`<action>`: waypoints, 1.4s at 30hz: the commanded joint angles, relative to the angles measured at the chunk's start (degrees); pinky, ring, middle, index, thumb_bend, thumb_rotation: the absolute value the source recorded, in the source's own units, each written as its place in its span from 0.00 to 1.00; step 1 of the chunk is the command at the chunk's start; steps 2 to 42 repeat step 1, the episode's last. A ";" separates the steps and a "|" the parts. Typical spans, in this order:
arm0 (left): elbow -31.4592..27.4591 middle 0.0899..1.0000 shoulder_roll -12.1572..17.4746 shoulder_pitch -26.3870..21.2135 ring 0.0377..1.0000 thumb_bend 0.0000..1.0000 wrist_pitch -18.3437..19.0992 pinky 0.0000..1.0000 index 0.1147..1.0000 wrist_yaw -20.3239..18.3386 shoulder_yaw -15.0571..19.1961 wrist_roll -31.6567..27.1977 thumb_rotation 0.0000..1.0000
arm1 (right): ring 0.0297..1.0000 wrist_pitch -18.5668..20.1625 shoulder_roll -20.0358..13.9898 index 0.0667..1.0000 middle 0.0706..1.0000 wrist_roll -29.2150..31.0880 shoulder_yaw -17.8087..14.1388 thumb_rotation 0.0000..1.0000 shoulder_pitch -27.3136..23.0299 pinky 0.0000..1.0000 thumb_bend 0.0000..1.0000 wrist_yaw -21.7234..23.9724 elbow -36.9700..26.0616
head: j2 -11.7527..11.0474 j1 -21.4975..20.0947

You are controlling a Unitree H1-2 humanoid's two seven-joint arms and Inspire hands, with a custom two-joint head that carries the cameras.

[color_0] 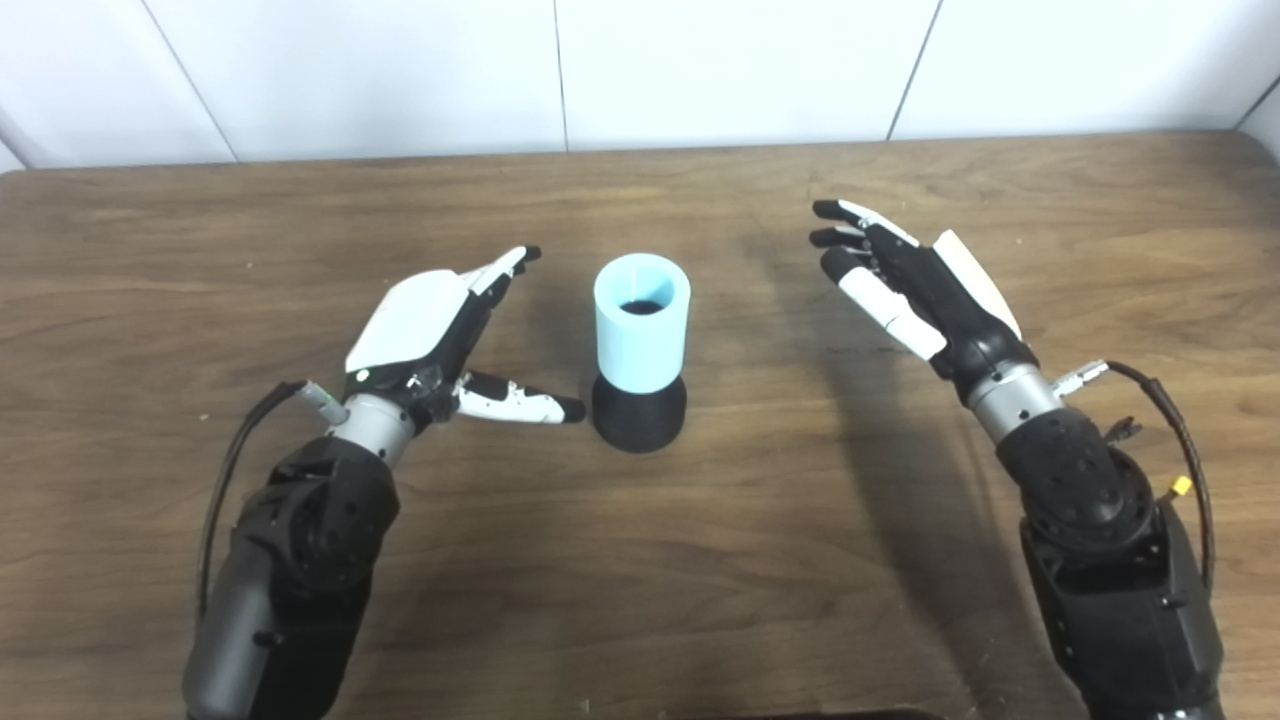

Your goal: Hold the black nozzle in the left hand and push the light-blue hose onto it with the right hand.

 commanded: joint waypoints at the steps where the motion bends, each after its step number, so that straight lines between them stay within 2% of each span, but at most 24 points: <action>1: -2.17 0.93 0.64 -0.48 0.93 1.00 -1.11 0.91 0.97 3.06 2.15 -2.32 0.46 | 0.79 -1.73 -0.32 0.87 0.81 1.10 -1.01 0.97 -1.72 0.73 0.53 -1.69 -1.01 | 0.00 0.03; 42: -2.17 0.93 0.64 -0.48 0.93 1.00 -1.11 0.91 0.97 3.06 2.15 -2.32 0.46 | 0.79 -1.73 -0.32 0.87 0.81 1.10 -1.01 0.97 -1.72 0.73 0.53 -1.69 -1.01 | 0.00 0.03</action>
